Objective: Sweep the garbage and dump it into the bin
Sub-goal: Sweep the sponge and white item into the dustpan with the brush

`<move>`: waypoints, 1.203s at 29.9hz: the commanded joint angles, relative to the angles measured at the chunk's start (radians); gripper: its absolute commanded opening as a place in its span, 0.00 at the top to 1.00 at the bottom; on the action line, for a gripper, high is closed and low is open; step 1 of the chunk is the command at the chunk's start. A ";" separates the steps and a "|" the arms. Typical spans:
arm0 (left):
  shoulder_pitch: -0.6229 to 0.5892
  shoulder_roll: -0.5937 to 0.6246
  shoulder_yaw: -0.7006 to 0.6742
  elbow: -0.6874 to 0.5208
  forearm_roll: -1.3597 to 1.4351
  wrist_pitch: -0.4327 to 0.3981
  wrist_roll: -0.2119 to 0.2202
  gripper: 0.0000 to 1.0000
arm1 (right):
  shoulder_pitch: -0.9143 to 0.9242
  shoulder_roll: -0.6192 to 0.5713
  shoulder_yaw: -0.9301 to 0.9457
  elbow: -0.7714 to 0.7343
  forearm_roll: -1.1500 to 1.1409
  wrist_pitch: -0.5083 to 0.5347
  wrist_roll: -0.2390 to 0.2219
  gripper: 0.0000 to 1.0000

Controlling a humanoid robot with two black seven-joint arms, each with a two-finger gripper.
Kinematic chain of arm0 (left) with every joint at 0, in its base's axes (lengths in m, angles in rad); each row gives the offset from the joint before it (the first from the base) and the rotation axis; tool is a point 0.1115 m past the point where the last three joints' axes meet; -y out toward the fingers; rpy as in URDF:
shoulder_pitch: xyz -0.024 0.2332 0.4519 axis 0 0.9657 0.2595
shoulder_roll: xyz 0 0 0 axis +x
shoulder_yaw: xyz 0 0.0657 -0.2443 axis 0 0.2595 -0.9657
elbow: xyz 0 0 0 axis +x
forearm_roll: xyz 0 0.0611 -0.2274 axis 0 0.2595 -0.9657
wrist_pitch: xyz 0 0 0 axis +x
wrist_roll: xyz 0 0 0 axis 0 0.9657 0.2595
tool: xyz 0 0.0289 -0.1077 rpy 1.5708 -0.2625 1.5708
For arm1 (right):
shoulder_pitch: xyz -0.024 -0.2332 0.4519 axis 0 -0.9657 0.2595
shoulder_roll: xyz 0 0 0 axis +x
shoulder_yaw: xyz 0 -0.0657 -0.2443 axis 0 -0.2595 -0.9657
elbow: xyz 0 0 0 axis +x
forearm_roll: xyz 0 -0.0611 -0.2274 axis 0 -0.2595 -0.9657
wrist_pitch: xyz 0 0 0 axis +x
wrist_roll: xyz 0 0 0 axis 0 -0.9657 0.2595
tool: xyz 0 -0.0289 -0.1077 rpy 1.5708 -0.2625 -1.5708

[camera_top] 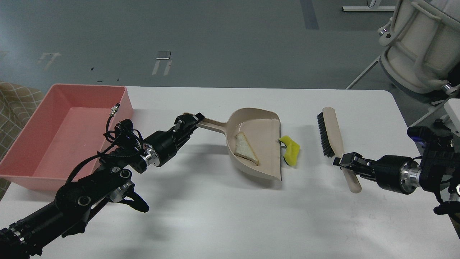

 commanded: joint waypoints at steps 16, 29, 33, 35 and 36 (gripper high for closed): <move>0.011 0.005 -0.001 0.001 0.000 0.000 0.000 1.00 | 0.128 0.208 -0.155 -0.024 -0.041 0.000 -0.019 1.00; 0.013 0.008 -0.007 0.001 -0.013 0.000 -0.003 1.00 | 0.147 0.215 -0.077 -0.003 0.042 0.000 -0.019 1.00; 0.013 0.005 -0.020 0.001 -0.019 0.000 -0.003 1.00 | 0.136 0.159 -0.043 -0.003 0.043 0.000 -0.009 1.00; 0.013 0.001 -0.023 -0.002 -0.019 0.000 -0.003 1.00 | 0.124 0.135 -0.041 -0.003 0.043 0.000 -0.008 1.00; 0.013 0.001 -0.024 -0.004 -0.019 0.000 -0.003 1.00 | 0.117 0.130 -0.041 -0.003 0.043 0.000 -0.006 1.00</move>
